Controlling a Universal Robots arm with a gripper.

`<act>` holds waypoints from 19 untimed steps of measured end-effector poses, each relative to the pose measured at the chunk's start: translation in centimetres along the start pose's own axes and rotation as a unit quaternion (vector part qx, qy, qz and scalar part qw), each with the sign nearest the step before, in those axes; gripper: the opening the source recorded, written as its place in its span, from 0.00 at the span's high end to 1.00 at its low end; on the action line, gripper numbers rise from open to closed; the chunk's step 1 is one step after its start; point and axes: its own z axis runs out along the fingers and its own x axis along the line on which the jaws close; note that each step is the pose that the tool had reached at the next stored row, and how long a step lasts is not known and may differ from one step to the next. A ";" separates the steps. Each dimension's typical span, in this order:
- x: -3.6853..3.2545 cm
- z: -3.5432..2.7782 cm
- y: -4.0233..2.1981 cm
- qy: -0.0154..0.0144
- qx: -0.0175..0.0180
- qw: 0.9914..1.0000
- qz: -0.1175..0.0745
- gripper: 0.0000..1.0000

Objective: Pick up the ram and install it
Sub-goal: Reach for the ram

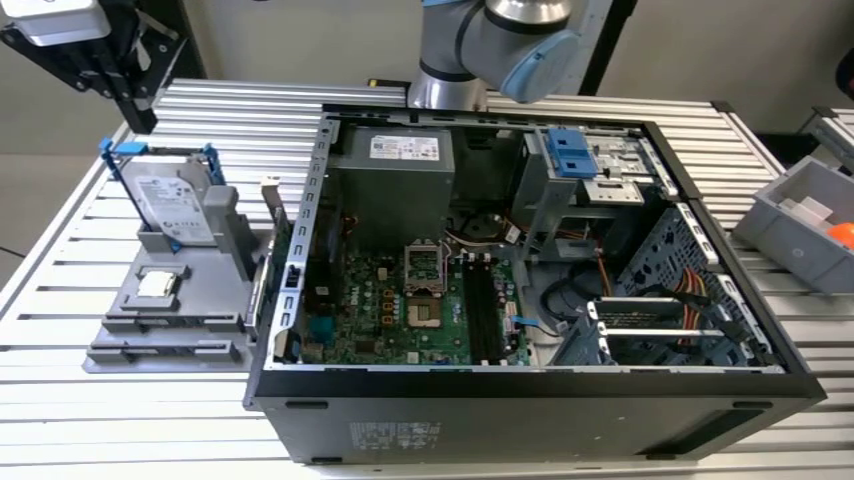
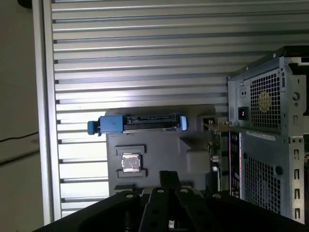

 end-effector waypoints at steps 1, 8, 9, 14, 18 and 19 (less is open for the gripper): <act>0.00 0.00 0.00 0.000 0.000 1.000 0.000 1.00; 0.00 -0.01 -0.23 0.000 0.000 1.000 0.000 1.00; -0.01 0.00 -0.33 0.000 0.000 1.000 0.000 1.00; -0.04 -0.04 -0.99 0.000 0.000 1.000 0.000 1.00; -0.05 -0.08 -1.56 0.000 0.000 1.000 0.000 1.00; -0.05 -0.08 -1.70 0.000 0.000 1.000 0.000 1.00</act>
